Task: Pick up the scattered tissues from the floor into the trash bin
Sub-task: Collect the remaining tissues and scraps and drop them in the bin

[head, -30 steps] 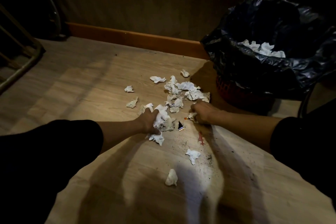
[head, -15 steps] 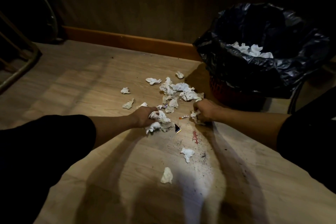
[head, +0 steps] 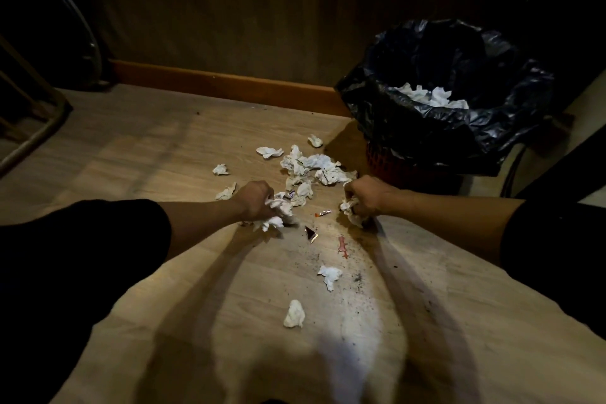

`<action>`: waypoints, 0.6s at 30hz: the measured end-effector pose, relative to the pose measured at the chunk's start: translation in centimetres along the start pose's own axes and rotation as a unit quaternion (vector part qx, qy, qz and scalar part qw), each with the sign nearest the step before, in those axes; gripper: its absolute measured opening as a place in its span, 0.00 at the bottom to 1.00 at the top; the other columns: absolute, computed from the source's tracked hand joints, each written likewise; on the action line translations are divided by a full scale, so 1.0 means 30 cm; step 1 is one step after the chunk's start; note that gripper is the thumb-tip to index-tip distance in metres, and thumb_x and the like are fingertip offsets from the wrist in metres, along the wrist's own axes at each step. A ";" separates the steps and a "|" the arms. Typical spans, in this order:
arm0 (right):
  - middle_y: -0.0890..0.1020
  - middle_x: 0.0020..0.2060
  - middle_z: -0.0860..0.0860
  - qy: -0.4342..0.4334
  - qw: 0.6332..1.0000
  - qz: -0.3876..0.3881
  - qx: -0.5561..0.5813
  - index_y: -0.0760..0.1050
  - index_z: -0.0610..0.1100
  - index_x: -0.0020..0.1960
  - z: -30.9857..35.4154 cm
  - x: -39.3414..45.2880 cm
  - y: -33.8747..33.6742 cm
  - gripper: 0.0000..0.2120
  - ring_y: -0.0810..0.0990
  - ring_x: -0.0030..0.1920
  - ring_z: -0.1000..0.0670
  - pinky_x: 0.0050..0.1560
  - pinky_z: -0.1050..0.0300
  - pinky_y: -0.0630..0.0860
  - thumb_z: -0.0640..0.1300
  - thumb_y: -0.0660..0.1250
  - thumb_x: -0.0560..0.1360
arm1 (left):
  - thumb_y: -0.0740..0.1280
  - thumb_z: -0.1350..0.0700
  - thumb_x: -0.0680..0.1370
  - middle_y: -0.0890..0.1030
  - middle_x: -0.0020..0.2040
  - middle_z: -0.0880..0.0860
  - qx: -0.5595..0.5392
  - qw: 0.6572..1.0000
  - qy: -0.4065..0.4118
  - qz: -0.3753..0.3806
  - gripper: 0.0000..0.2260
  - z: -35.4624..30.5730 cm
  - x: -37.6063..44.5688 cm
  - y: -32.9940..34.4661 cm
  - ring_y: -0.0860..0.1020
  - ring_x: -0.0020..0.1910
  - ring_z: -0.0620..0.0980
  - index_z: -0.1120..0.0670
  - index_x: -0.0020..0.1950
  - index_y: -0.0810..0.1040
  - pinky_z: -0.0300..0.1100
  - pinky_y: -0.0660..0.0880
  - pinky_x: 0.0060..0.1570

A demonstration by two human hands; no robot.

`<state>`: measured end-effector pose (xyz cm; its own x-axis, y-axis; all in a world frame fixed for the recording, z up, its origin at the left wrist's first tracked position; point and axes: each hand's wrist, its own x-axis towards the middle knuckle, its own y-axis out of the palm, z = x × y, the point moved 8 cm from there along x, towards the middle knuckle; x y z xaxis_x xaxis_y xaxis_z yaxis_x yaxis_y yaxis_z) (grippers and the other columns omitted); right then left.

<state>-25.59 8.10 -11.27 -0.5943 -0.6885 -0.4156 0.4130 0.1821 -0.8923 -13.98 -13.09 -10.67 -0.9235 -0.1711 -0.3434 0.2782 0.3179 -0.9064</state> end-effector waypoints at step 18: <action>0.84 0.44 0.48 -0.026 0.959 -0.215 0.182 0.81 0.43 0.50 0.081 -0.239 -0.452 0.11 0.82 0.46 0.47 0.48 0.50 0.79 0.46 0.74 0.71 | 0.73 0.55 0.76 0.85 0.43 0.55 -0.254 0.960 0.013 -0.120 0.05 -0.285 -0.060 -0.482 0.83 0.38 0.49 0.55 0.49 0.82 0.44 0.78 0.34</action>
<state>-25.24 8.86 4.26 -0.7324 -0.6808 -0.0056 0.3563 -0.3763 -0.8552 -18.61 -9.42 5.16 -0.9532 -0.2740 -0.1279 -0.1012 0.6877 -0.7189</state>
